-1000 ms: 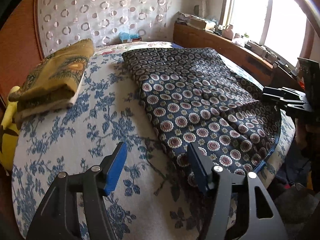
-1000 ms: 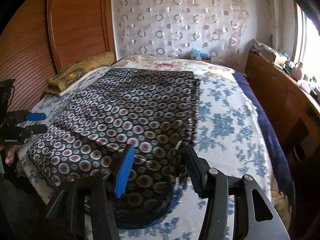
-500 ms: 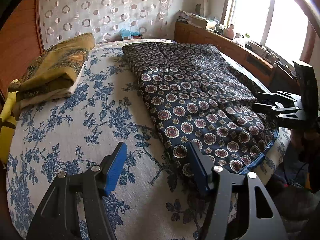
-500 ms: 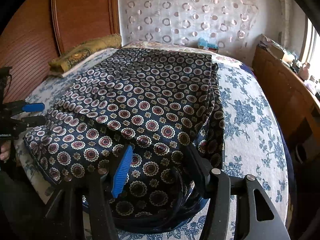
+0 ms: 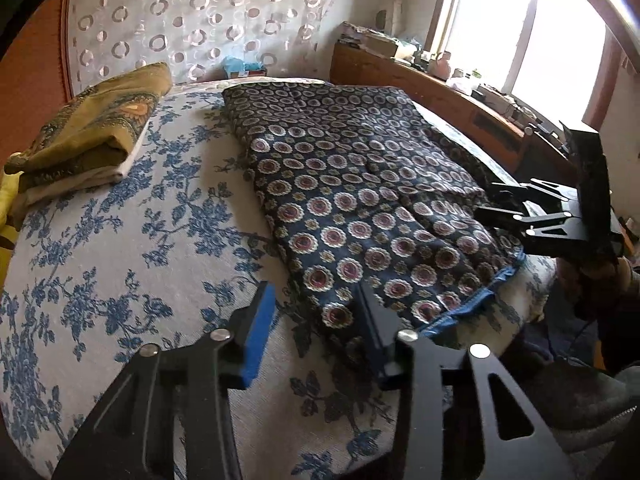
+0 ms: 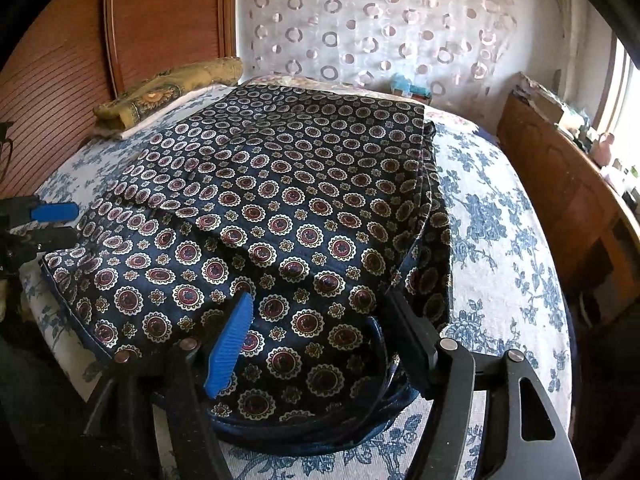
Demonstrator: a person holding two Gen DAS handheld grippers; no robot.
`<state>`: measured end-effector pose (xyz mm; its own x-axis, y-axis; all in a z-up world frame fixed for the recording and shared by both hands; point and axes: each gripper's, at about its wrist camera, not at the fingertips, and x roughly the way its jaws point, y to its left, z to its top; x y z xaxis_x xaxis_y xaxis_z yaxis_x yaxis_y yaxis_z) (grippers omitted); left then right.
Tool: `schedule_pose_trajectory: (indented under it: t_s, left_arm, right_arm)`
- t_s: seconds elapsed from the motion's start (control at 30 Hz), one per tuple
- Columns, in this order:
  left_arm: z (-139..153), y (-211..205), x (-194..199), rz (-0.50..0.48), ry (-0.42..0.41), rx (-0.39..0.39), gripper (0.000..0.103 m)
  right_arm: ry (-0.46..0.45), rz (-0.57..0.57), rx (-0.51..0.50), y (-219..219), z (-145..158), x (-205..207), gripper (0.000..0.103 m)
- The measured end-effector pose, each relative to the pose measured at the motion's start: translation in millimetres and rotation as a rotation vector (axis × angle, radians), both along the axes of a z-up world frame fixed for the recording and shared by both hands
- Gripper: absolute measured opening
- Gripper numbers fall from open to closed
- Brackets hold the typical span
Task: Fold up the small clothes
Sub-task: 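Grasp the robe's blue-trimmed hem with the right gripper, then lift the hem with the right gripper while the left gripper grasps the robe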
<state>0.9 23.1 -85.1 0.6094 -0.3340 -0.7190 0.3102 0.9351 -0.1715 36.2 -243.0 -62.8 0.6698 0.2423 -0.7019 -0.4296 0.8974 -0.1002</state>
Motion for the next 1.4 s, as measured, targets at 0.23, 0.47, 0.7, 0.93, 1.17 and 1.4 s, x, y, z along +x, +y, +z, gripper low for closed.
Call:
schedule_pose_trajectory:
  t_s: [0.23,0.47,0.7,0.93,1.17,1.4]
  left_arm:
    - [1,-3,-8,-0.021,0.006,-0.003,0.039]
    - [1,-4,-10,-0.022,0.009,-0.007,0.037]
    - [0,-7,-10,-0.049,0.022,-0.026,0.018]
    - [24,-9,-4,-0.046,-0.045,-0.050,0.003]
    - [59,-20,24,-0.052,-0.147,-0.053,0.003]
    - [63,-30,54,-0.045,-0.160,-0.038,0.003]
  right_arm:
    - [0.003,0.004,0.021,-12,5,-3,0.070]
    - [0.004,0.011,0.055,-18,8,-5,0.070]
    - [-0.005,0.033,0.075,-18,15,-13,0.070]
    - [-0.005,0.091,0.107,-14,24,-26,0.070]
    - [0.011,0.152,0.172,-13,36,-36,0.070]
    - [0.009,0.188,0.184,-14,47,-50,0.070]
